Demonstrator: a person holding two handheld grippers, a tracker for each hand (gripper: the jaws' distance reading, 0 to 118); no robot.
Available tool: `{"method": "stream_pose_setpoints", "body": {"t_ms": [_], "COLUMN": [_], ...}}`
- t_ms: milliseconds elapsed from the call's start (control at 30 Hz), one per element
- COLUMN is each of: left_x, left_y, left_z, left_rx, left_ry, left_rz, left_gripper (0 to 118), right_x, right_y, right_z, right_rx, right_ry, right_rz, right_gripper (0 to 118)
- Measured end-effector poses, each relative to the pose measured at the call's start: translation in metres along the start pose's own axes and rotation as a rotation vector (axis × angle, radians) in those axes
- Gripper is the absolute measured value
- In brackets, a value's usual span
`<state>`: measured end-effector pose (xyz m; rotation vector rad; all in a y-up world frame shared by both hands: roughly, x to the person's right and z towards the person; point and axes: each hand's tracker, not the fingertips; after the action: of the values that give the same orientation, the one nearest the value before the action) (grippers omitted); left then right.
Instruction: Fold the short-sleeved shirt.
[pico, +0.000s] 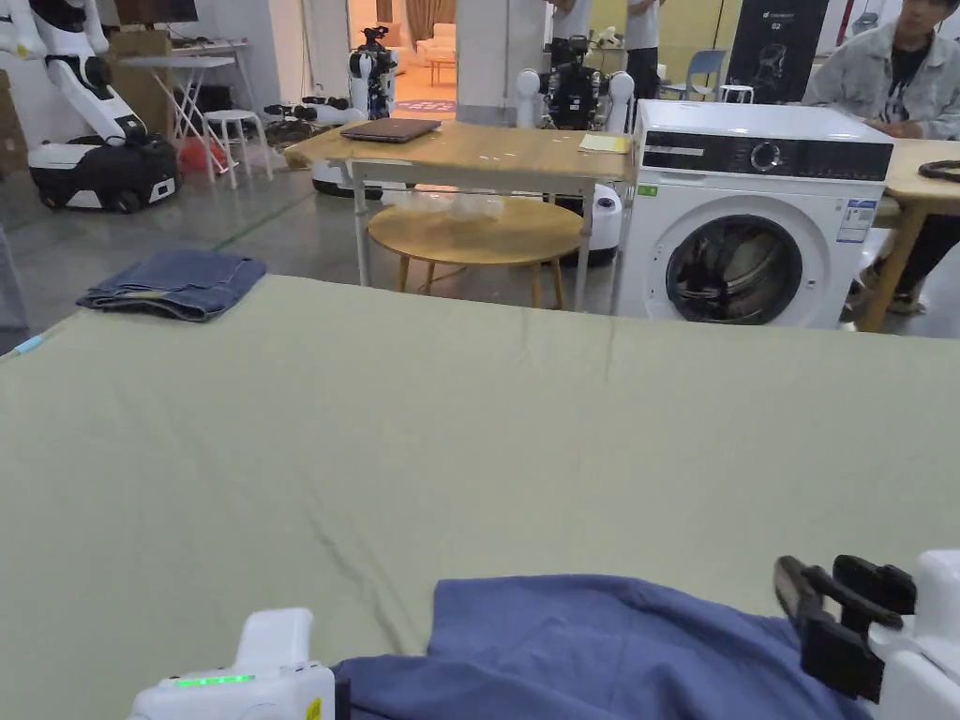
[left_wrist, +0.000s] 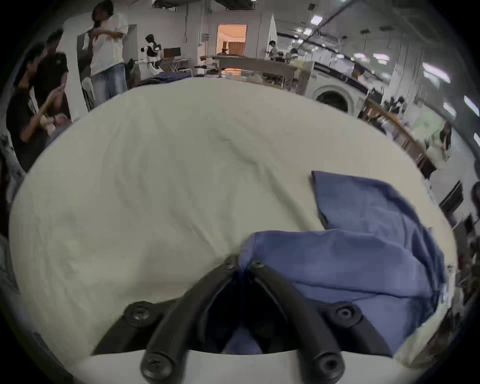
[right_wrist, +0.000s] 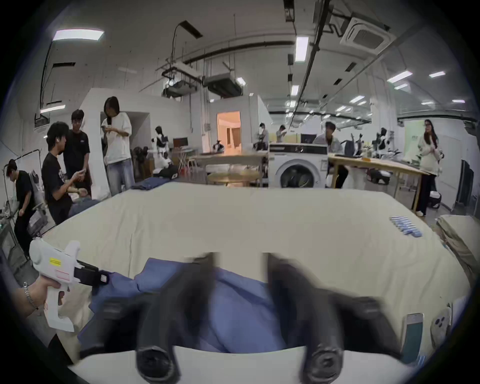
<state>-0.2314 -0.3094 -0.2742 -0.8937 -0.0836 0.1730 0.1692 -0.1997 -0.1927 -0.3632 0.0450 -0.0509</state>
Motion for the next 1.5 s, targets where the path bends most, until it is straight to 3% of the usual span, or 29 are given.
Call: {"method": "stream_pose_setpoints", "body": {"t_ms": [33, 67, 267, 333, 367, 400, 433, 467, 500, 533, 567, 600, 667, 800, 1033, 1333, 1500], "left_x": [0.000, 0.000, -0.002, -0.005, -0.007, -0.009, -0.010, -0.011, -0.011, -0.011, -0.011, -0.010, -0.009, -0.008, -0.003, 0.036, 0.059], "left_y": [0.000, -0.003, -0.011, -0.012, -0.012, -0.011, -0.011, -0.011, -0.010, -0.011, -0.012, -0.012, -0.011, -0.008, 0.010, 0.068, 0.112], "left_z": [0.003, 0.004, 0.006, 0.004, 0.003, 0.001, 0.001, 0.000, -0.001, -0.002, -0.004, -0.004, -0.003, 0.020, 0.108, 0.260, 0.346], "left_rx": [-0.015, -0.017, -0.021, -0.018, -0.022, -0.025, -0.027, -0.027, -0.027, -0.027, -0.027, -0.028, -0.026, 0.008, 0.212, 0.586, 0.777], "left_ry": [0.024, 0.018, -0.016, -0.022, -0.029, -0.037, -0.043, -0.045, -0.046, -0.046, -0.046, -0.045, -0.040, -0.043, -0.070, -0.167, -0.239], "left_rz": [-0.016, -0.029, 0.003, 0.013, 0.029, 0.045, 0.062, 0.066, 0.066, 0.064, 0.061, 0.060, 0.063, 0.078, 0.050, -0.023, -0.067], "left_gripper": [0, 0, 0, 0, 0, 0, 0, 0, 0, 0, 0, 0, 0, 0, 0, 0, 0], "right_x": [-0.004, -0.009, -0.046, -0.055, -0.059, -0.064, -0.068, -0.070, -0.072, -0.075, -0.075, -0.075, -0.074, -0.047, 0.031, 0.085, 0.089], "right_y": [0.004, 0.007, 0.001, -0.010, -0.017, -0.024, -0.032, -0.040, -0.046, -0.045, -0.043, -0.041, -0.041, -0.023, 0.051, 0.131, 0.184], "right_z": [-0.016, -0.035, -0.156, -0.195, -0.211, -0.222, -0.234, -0.241, -0.240, -0.230, -0.226, -0.223, -0.209, -0.170, -0.016, 0.195, 0.283], "right_rx": [-0.044, -0.100, -0.390, -0.497, -0.528, -0.550, -0.588, -0.625, -0.631, -0.559, -0.569, -0.558, -0.527, -0.414, 0.032, 0.489, 0.652], "right_ry": [0.029, 0.055, 0.129, 0.085, 0.028, -0.030, -0.045, -0.031, 0.026, -0.043, -0.011, 0.032, 0.021, 0.049, -0.035, -0.142, -0.167], "right_rz": [0.010, 0.030, 0.194, 0.218, 0.231, 0.260, 0.291, 0.311, 0.270, 0.281, 0.286, 0.276, 0.288, 0.075, -0.142, -0.259, -0.230], "right_gripper": [97, 115, 118, 109, 99, 77, 64, 62, 61, 60, 58, 41, 0, 0, 0, 0, 0]}}
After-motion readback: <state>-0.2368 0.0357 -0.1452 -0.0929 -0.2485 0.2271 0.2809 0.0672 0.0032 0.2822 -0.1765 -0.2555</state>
